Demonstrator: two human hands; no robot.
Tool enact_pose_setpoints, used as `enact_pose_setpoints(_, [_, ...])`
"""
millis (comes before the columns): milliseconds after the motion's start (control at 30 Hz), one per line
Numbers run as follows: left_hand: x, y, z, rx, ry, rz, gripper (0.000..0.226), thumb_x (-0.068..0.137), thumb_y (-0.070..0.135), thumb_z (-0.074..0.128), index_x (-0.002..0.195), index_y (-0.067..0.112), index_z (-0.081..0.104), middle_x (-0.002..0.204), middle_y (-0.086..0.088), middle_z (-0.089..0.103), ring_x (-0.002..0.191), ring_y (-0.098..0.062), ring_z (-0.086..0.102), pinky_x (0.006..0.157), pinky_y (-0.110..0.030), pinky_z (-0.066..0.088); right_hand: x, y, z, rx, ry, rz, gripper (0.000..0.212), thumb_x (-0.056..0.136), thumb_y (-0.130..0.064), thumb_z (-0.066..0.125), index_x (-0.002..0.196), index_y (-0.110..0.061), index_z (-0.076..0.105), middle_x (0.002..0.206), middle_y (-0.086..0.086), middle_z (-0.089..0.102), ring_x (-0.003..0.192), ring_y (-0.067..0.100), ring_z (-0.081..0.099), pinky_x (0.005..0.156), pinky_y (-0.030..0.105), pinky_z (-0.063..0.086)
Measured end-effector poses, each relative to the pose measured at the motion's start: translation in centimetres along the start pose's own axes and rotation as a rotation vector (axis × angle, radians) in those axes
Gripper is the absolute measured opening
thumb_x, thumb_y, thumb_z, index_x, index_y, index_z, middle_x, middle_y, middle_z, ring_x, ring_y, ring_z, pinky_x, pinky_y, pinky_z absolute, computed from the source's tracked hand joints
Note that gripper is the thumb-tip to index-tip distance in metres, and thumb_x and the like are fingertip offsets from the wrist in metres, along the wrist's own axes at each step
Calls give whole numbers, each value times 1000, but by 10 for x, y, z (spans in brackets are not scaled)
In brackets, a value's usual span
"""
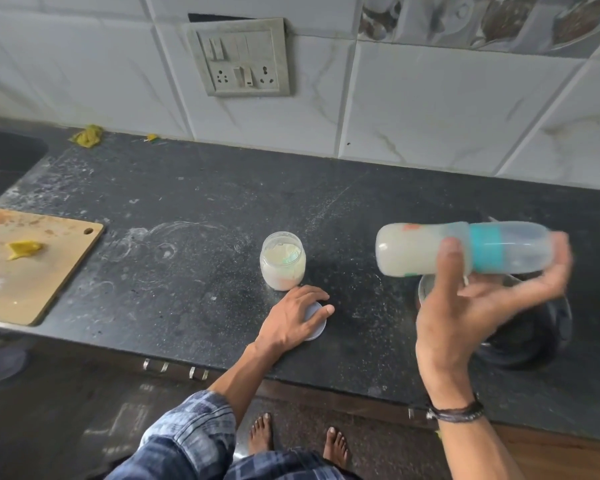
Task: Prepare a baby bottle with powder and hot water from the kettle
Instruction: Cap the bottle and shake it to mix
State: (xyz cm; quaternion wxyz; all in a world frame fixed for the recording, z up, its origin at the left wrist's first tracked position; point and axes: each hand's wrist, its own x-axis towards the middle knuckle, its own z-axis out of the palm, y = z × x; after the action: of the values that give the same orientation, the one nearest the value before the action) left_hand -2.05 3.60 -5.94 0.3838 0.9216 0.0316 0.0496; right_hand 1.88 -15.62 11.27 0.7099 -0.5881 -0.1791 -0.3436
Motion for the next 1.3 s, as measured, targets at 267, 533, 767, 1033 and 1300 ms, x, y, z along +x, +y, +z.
enact_pose_setpoints(267, [2,-4,2,0,-4,11,52,97,65,44,121,26,68,129,17,62,122,-1,51,103,-24,42,4,6,-2,-71,-91,129,78,93,-13,79,150,-10,25,145,-13,52,117,15,67,88,31,62])
enact_pose_setpoints(533, [1,-3,2,3,-4,14,53,95,65,45,122,25,69,128,17,62,121,0,50,102,-19,39,-23,55,-6,-448,-442,319,82,87,-29,85,152,-24,36,144,-8,55,121,20,65,94,48,58])
enact_pose_setpoints(767, [1,-5,1,13,-14,16,49,99,61,48,124,25,68,130,15,62,122,-1,50,103,-17,36,-55,104,-17,-744,-670,261,79,90,-41,80,152,-40,32,134,-2,63,108,25,59,83,35,50])
enact_pose_setpoints(1033, [2,-6,2,11,-3,30,52,98,65,44,123,26,68,129,15,62,120,-1,51,102,-15,35,-67,114,-18,-825,-706,259,91,85,-52,79,154,-45,20,134,5,62,116,28,61,78,44,58])
enact_pose_setpoints(1300, [2,-7,2,25,-7,37,50,99,63,47,124,25,68,130,15,62,121,-2,51,103,-18,38,-45,114,-5,-831,-736,408,107,80,-44,86,155,-48,10,147,-1,60,115,38,68,79,42,54])
